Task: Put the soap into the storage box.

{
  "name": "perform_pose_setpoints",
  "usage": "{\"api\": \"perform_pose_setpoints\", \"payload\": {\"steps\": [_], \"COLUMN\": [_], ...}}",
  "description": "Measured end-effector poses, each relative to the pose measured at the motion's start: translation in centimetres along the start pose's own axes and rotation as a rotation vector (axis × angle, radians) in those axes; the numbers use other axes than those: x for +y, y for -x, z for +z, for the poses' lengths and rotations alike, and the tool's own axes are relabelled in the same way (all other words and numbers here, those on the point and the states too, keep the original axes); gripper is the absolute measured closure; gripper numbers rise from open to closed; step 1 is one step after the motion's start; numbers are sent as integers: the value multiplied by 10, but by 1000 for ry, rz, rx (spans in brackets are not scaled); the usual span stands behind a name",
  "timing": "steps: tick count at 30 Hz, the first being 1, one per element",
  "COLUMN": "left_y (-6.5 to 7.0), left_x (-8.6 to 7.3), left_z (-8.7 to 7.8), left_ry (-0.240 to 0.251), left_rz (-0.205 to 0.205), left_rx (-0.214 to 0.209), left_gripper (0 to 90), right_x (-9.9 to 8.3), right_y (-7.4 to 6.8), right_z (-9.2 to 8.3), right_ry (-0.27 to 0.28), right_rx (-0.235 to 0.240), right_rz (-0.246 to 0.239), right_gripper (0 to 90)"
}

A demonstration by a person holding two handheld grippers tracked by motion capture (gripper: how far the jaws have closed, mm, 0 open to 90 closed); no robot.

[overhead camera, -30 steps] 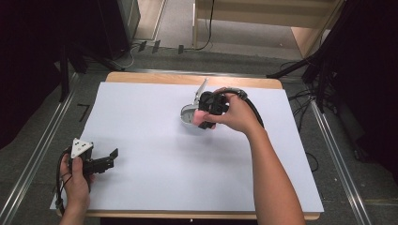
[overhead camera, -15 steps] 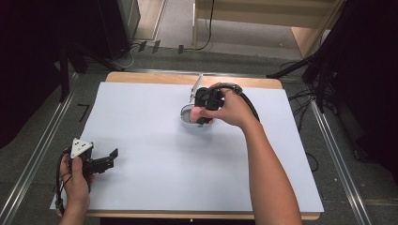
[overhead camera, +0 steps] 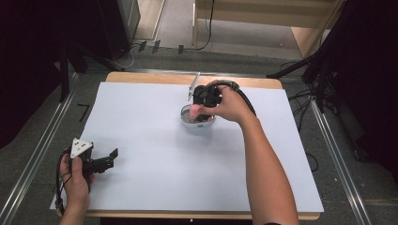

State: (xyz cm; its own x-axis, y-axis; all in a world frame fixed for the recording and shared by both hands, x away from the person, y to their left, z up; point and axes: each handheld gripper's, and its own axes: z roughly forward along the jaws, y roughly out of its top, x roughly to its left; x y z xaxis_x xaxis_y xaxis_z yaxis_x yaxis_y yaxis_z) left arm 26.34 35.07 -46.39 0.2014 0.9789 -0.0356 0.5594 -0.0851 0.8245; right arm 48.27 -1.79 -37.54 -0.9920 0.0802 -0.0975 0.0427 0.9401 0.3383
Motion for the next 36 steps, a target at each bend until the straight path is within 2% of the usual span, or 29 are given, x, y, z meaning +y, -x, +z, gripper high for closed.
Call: {"api": "perform_pose_setpoints", "payload": {"steps": [3,7,11,12,14,16,17,18,20,24,26,32,34,36], "left_y": [0,0,0,0,0,0,0,0,0,0,0,0,0,0], "left_x": [0,0,0,0,0,0,0,0,0,0,0,0,0,0], "left_z": [0,0,0,0,0,0,0,0,0,0,0,0,0,0], "left_ry": [1,0,1,1,1,1,1,2,1,1,1,1,1,1], "left_rz": [0,0,0,0,-1,-1,-1,-1,-2,-2,-2,-2,-2,-2], "left_rx": [0,-1,-1,-2,-3,-2,-3,-2,-3,-2,-2,-2,-1,-3], "left_gripper": [46,46,46,46,46,46,46,46,46,46,46,46,46,46], "right_x": [0,-2,-1,-1,-1,0,0,1,2,2,2,1,1,1], "right_y": [3,5,8,8,10,10,12,12,11,13,13,14,14,15], "right_z": [2,4,8,8,10,11,12,13,13,16,16,17,15,11], "right_ry": [0,-3,4,-2,13,9,20,18,1,6,-4,-5,4,37], "right_rx": [0,1,-1,3,12,30,22,34,36,19,23,19,21,16], "right_rz": [-13,-5,-39,-34,-54,-48,-66,-67,-56,-83,-69,-78,-62,-55], "right_gripper": [386,386,386,386,386,386,386,386,386,385,385,383,381,392]}}
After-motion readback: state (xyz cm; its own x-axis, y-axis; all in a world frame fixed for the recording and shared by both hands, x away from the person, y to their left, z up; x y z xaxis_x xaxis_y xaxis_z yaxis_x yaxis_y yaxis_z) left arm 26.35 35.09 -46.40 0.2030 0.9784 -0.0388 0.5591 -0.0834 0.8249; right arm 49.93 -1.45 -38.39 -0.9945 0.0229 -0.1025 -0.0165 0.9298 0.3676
